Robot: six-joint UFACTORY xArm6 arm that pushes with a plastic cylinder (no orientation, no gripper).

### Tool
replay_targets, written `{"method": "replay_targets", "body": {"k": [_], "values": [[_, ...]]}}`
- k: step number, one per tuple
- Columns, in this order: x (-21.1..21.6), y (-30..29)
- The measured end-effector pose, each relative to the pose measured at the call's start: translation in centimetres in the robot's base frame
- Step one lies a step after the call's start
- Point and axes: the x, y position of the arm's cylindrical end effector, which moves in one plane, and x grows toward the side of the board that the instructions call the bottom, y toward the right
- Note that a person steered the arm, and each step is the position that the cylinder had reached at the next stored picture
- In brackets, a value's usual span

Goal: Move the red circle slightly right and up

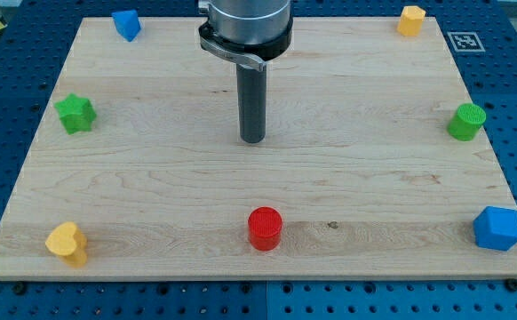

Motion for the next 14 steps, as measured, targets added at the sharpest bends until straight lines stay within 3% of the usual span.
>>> {"method": "replay_targets", "body": {"k": [1,3,7,11,14], "values": [[0.1,-0.6],[4.8,-8.5],[12.7,-9.0],[14.0,0.9],[17.4,4.5]]}}
